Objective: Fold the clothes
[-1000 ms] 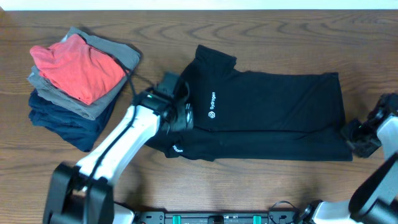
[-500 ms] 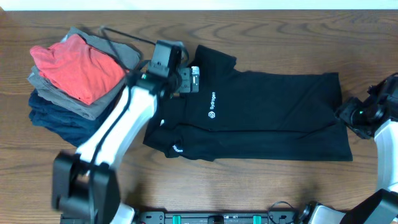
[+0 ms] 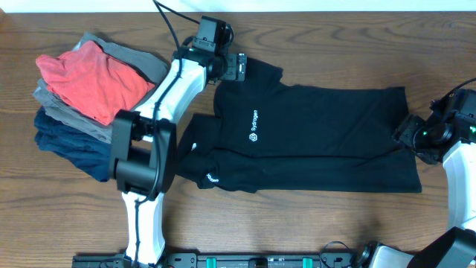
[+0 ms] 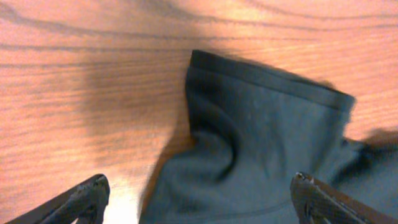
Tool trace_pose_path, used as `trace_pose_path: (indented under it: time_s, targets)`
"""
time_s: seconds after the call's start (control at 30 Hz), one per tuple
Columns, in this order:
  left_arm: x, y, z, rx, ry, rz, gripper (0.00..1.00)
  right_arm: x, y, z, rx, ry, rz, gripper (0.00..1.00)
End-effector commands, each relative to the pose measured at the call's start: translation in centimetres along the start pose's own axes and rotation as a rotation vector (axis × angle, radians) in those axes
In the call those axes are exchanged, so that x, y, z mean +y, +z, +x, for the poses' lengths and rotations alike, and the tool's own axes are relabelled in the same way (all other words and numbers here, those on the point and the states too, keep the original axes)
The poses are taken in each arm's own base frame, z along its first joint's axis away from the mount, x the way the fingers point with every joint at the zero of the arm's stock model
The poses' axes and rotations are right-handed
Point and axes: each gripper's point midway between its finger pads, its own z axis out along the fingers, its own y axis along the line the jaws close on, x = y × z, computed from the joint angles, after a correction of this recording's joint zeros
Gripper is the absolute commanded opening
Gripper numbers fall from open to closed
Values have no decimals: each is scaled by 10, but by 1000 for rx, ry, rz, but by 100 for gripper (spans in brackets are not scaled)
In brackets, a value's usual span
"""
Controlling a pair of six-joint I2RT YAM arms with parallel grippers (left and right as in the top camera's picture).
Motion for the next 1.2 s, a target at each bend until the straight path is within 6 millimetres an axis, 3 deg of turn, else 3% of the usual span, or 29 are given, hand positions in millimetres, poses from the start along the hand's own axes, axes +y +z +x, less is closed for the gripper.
trace_pose_path:
  time_s: [0.0, 0.1, 0.23, 0.43, 0.6, 0.7, 0.77, 0.8, 0.87, 0.93, 1.17]
  targets:
    - [1, 20, 3, 9, 23, 11, 93, 5, 0, 2, 7, -26, -7, 64]
    - [4, 34, 10, 23, 22, 8, 90, 4, 0, 2, 6, -26, -4, 64]
    - [6, 51, 8, -5, 26, 14, 80, 4, 0, 2, 7, -27, -4, 64]
    - [4, 57, -7, -78, 36, 29, 79, 4, 1, 3, 13, -32, -2, 64]
    - [5, 61, -3, -68, 34, 23, 74, 3, 1, 3, 11, -36, 2, 64]
    - [3, 65, 4, -50, 38, 24, 64, 3, 1, 2, 9, -36, 2, 64]
    - [1, 67, 6, -44, 42, 26, 52, 3, 1, 2, 9, -36, 2, 64]
    - [0, 67, 7, -43, 43, 27, 46, 3, 1, 2, 9, -36, 2, 64]
    - [-2, 67, 7, -44, 45, 29, 19, 2, 1, 2, 9, -36, 5, 63]
    - [-2, 66, 7, -40, 38, 32, 6, 1, 1, 2, 6, -36, 15, 63]
    - [3, 63, 30, 56, 23, 10, 6, -3, 9, 4, 32, -32, 30, 63]
